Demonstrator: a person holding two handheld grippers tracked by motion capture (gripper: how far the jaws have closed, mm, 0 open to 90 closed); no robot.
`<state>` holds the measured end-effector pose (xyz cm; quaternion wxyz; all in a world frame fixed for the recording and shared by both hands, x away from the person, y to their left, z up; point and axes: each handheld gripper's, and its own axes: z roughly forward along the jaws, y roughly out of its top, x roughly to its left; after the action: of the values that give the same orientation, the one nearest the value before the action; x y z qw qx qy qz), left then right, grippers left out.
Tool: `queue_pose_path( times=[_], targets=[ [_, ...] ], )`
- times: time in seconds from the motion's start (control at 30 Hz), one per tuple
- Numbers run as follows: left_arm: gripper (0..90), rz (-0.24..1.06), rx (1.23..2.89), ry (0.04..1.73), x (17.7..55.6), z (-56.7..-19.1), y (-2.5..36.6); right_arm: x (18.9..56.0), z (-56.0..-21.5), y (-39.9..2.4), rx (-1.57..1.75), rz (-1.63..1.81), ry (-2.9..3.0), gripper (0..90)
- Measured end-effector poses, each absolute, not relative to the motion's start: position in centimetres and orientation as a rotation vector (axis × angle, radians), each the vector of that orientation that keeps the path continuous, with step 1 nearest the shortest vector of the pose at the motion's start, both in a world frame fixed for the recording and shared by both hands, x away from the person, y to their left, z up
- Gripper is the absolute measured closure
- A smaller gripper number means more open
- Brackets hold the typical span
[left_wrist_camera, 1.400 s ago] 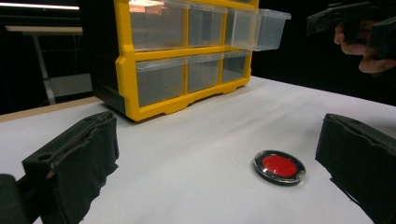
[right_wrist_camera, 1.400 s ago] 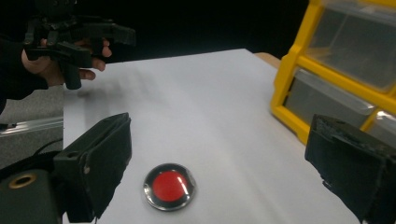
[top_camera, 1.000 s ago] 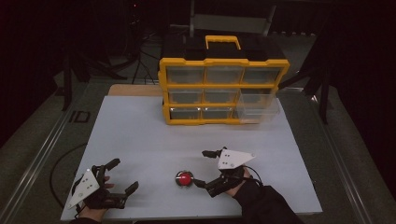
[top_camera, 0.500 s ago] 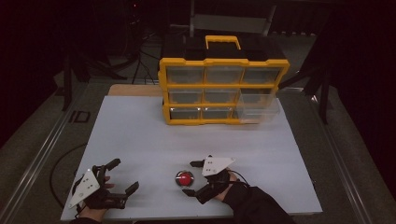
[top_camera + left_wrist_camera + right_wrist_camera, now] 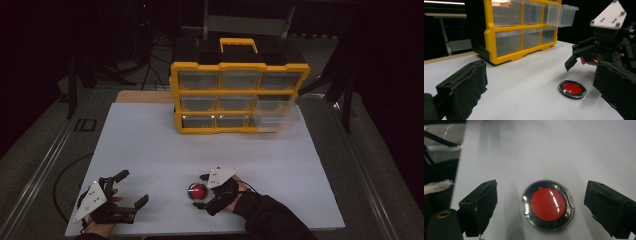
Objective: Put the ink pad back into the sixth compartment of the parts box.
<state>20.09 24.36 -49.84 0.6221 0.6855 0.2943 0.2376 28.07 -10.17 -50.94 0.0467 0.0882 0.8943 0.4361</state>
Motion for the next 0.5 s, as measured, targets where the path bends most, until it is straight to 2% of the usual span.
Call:
queue_pose_path(
  times=[0.5],
  targets=[
    [0.1,0.543,1.570,0.678,20.1,-49.8,24.4,29.5,-52.3,-9.0,0.256,1.226,2.808,16.9]
  ],
)
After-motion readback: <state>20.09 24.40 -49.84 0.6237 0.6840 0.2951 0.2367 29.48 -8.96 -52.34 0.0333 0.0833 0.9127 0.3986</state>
